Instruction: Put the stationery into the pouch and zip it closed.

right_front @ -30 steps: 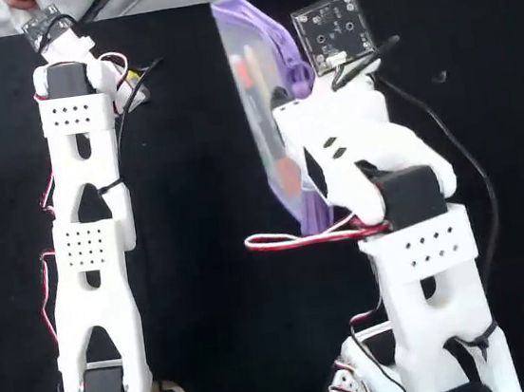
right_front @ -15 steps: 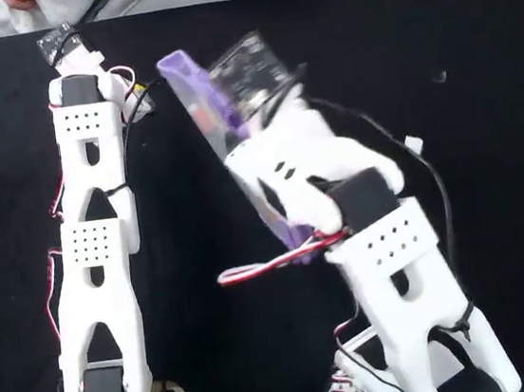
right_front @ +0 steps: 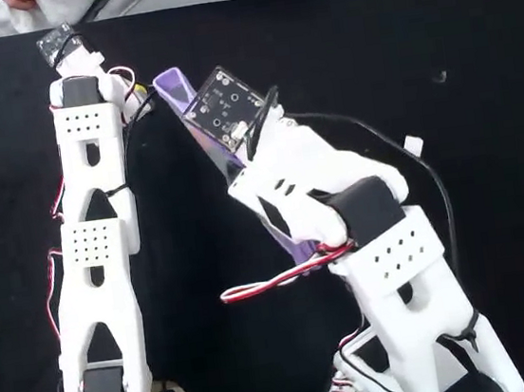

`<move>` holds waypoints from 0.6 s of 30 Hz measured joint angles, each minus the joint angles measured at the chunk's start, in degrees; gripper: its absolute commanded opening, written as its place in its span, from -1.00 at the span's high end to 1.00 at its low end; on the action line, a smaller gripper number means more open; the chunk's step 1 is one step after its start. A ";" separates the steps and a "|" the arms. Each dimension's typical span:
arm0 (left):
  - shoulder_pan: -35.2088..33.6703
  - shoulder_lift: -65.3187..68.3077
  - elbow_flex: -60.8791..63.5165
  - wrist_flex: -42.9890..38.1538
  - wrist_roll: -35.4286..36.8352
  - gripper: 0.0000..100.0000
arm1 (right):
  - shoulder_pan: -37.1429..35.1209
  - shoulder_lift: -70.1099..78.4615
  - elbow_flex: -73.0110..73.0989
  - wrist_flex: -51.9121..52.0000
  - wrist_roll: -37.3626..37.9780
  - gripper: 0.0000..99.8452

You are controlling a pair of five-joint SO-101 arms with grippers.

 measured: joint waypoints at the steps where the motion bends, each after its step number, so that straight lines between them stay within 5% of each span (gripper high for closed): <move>1: 0.00 0.00 0.00 0.00 0.00 0.53 | -0.09 0.00 -0.53 1.05 0.09 0.69; 18: 0.00 0.00 0.00 0.00 0.00 0.53 | -0.79 0.09 -10.99 14.24 0.62 0.63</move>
